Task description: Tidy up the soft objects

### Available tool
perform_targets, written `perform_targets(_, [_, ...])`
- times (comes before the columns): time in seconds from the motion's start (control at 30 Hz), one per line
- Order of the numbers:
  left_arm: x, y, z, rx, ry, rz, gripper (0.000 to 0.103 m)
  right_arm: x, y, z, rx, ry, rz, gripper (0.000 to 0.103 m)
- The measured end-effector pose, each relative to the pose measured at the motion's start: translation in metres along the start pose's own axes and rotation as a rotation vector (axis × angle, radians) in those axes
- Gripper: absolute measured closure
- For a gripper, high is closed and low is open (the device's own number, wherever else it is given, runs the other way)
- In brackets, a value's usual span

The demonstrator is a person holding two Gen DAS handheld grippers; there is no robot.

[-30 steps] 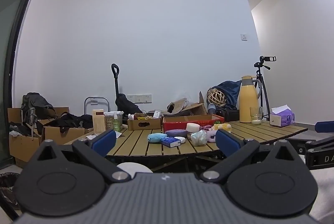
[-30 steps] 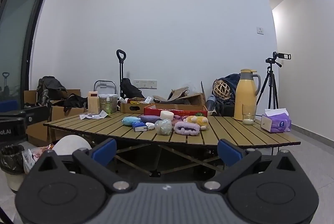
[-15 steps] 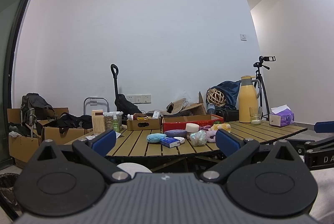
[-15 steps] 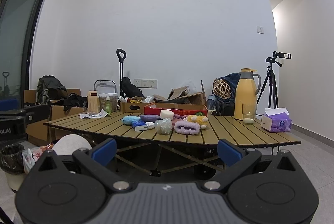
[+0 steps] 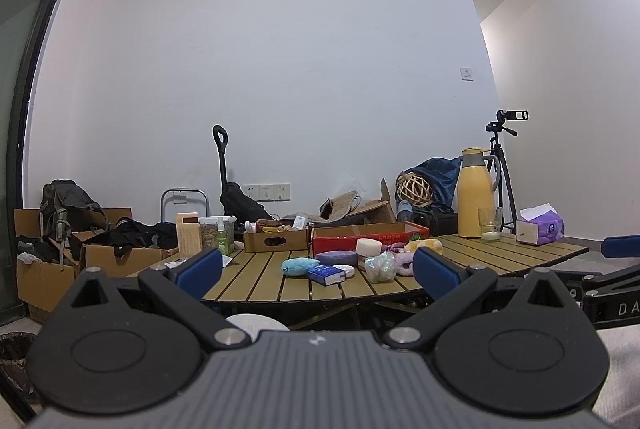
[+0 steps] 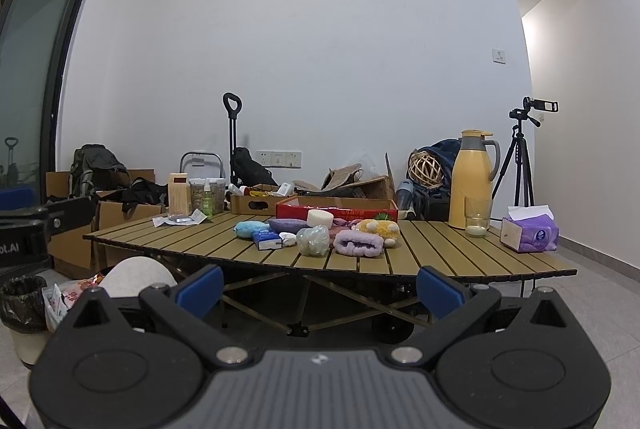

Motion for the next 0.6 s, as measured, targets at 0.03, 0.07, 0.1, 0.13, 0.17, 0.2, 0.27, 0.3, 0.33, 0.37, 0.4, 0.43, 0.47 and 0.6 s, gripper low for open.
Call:
perform_targets(0.03, [-0.0005, -0.0007, -0.0005, 0.001, 0.000, 0.000, 0.000, 0.0001, 0.0000, 0.0000, 0.000, -0.001, 0.000, 0.000])
perform_targets(0.07, [-0.0001, -0.0007, -0.0001, 0.001, 0.000, 0.000, 0.000, 0.0001, -0.0003, -0.0004, 0.000, -0.001, 0.001, 0.000])
perform_targets(0.1, [-0.0001, -0.0009, 0.0000, 0.000, 0.000, -0.001, 0.000, 0.0000, -0.0004, -0.0004, -0.001, 0.000, 0.001, 0.000])
perform_targets(0.13, [-0.0005, -0.0007, 0.0000, 0.001, 0.000, 0.000, 0.000, 0.0000, 0.0000, -0.0003, -0.001, 0.000, 0.001, 0.000])
perform_targets(0.17, [-0.0003, -0.0009, 0.0000, 0.000, 0.001, 0.001, 0.000, 0.0000, -0.0004, -0.0004, -0.001, -0.001, 0.000, 0.000])
perform_targets(0.2, [0.0001, -0.0010, 0.0004, 0.000, 0.000, 0.001, 0.000, -0.0001, -0.0004, -0.0005, 0.000, -0.001, 0.001, 0.000])
perform_targets(0.27, [-0.0003, -0.0009, 0.0000, 0.000, 0.000, 0.000, 0.000, -0.0001, -0.0005, -0.0005, 0.000, -0.001, 0.000, 0.000])
perform_targets(0.3, [-0.0001, -0.0009, 0.0001, 0.000, 0.000, 0.000, 0.000, 0.0000, -0.0005, -0.0005, 0.000, -0.001, 0.000, 0.000])
perform_targets(0.33, [-0.0002, -0.0010, 0.0000, 0.001, 0.000, 0.000, 0.000, 0.0000, -0.0004, -0.0004, 0.000, -0.001, 0.000, 0.000])
perform_targets(0.37, [0.0002, -0.0011, 0.0002, 0.001, 0.001, 0.000, 0.000, 0.0001, -0.0006, -0.0004, 0.000, -0.001, 0.000, 0.000])
perform_targets(0.4, [0.0002, -0.0013, 0.0002, 0.001, 0.001, 0.001, 0.000, 0.0001, -0.0006, -0.0004, 0.000, -0.001, 0.000, 0.000])
perform_targets(0.43, [-0.0007, -0.0017, -0.0001, 0.001, 0.002, 0.001, 0.000, 0.0002, -0.0006, -0.0004, 0.000, -0.001, 0.001, 0.000])
perform_targets(0.47, [-0.0007, -0.0018, 0.0000, 0.000, 0.001, 0.001, 0.000, 0.0002, -0.0008, -0.0004, -0.001, -0.001, 0.001, 0.000])
perform_targets(0.6, [-0.0006, -0.0016, 0.0001, 0.001, 0.003, 0.001, 0.000, -0.0001, -0.0007, -0.0002, 0.000, -0.002, 0.001, 0.000])
Point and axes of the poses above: each gripper's, at about its wrist camera, not at the fingertips, and z roughly the way its jaws point, y to its right, x to its top, the point moved 4 cm from there along z, roughly the way its jaws point, and after that the axes turned 9 degrees about -y, right-handed, at the moved point
